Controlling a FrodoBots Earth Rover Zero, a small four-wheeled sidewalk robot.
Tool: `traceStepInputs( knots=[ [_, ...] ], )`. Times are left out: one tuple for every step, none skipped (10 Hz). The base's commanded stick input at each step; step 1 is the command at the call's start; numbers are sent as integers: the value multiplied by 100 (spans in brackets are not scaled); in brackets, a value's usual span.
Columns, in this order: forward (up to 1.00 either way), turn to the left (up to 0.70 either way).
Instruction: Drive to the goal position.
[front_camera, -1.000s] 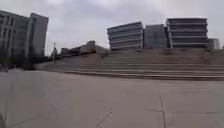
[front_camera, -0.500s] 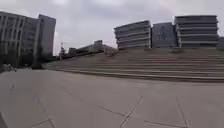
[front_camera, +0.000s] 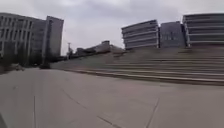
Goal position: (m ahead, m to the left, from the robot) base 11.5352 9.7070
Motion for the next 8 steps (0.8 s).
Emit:
traceStepInputs(
  knots=[
    [70, 15],
    [70, 15],
    [70, 15],
    [70, 15],
    [70, 15],
    [70, 15],
    [70, 15],
    [70, 15]
  ],
)
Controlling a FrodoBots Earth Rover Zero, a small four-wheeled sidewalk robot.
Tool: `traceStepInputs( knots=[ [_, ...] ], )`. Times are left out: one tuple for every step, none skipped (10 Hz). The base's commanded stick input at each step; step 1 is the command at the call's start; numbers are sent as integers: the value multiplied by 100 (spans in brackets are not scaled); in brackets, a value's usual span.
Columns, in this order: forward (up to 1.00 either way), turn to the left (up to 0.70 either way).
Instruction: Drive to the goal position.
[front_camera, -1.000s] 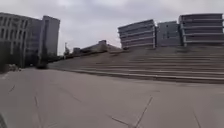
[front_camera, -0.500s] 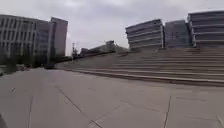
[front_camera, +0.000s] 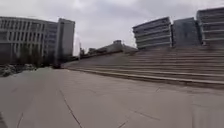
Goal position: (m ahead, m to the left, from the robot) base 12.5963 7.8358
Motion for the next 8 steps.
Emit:
traceStepInputs(
  knots=[
    [70, 15],
    [70, 15],
    [70, 15],
    [70, 15],
    [70, 15],
    [70, 15],
    [70, 15],
    [70, 15]
  ],
)
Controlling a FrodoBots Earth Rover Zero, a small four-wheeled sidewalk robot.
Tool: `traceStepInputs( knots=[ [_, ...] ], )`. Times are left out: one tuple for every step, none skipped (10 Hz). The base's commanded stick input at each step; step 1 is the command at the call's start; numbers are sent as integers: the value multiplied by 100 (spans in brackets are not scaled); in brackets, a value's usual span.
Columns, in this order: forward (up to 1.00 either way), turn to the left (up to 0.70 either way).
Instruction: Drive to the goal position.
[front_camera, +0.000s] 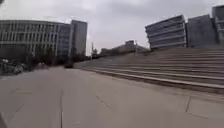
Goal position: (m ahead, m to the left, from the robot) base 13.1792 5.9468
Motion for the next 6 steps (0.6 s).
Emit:
traceStepInputs(
  knots=[
    [70, 15],
    [70, 15],
    [70, 15],
    [70, 15],
    [70, 14],
    [70, 14]
  ],
)
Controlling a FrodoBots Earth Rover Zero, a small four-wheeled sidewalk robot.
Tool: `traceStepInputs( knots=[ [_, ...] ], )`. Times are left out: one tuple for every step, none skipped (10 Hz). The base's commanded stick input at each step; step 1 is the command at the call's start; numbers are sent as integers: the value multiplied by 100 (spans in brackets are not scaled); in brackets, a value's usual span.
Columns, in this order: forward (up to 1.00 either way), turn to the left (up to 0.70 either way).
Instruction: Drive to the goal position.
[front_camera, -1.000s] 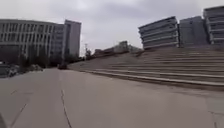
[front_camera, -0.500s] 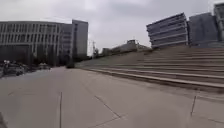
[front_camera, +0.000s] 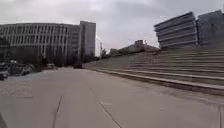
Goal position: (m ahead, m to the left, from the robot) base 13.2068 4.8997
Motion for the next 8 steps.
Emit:
traceStepInputs(
  knots=[
    [70, 14],
    [70, 14],
    [70, 14],
    [70, 14],
    [70, 14],
    [70, 14],
    [70, 14],
    [70, 14]
  ],
)
